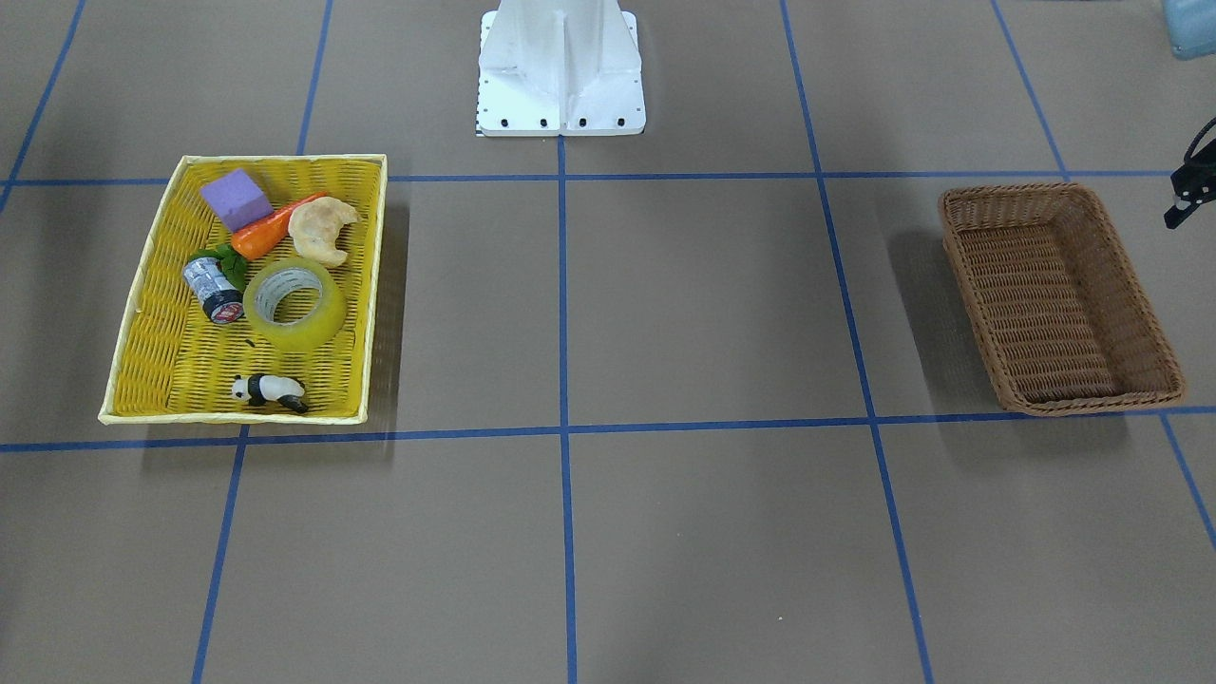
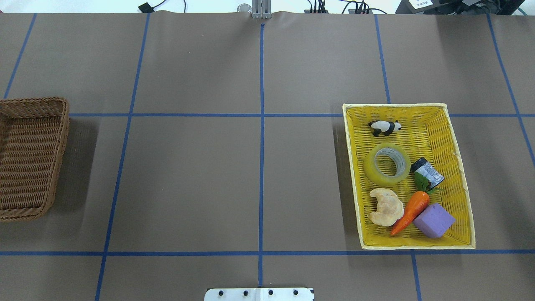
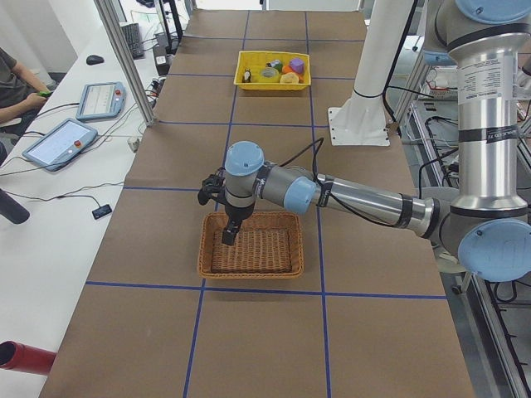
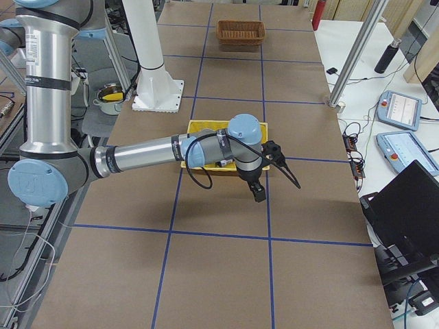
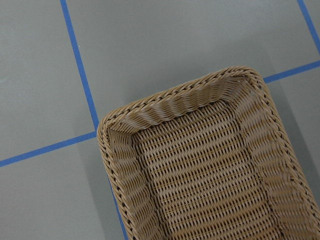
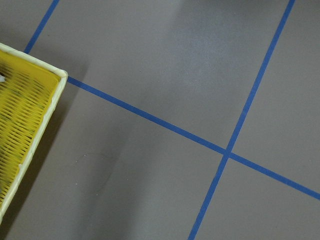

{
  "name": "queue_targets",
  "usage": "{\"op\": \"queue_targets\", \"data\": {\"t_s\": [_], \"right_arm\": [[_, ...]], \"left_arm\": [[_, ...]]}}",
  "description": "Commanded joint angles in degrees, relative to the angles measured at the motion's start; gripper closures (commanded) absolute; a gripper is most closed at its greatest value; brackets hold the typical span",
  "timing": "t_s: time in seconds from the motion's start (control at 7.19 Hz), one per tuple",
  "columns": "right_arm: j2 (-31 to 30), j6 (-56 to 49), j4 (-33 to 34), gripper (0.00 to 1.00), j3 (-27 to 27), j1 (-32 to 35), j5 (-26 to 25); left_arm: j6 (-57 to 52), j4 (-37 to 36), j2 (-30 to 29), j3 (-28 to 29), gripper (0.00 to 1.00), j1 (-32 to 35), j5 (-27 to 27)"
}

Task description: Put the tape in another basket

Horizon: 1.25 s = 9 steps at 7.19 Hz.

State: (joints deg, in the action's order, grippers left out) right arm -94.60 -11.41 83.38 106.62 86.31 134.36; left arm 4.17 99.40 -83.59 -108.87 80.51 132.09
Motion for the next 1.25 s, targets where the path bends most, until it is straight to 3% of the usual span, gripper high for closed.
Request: {"op": "queue_targets", "data": {"t_s": [0.0,0.83,1.11], "right_arm": [[-0.4,0.2,-3.9,0.00,-0.4,-0.4,2.6],[-2.3,3.9,-4.3,0.00,-0.4,-1.6,5.1],[-1.6,12.9,-8.3,0.01,-0.3,-8.4,6.5]], "left_arm": [[0.1,0.1,-0.3,-0.2,0.02,0.0,0.0],[-0.1,0.1,0.0,-0.2,0.02,0.0,0.0],[-0.2,0.1,0.1,-0.3,0.02,0.0,0.0]]}}
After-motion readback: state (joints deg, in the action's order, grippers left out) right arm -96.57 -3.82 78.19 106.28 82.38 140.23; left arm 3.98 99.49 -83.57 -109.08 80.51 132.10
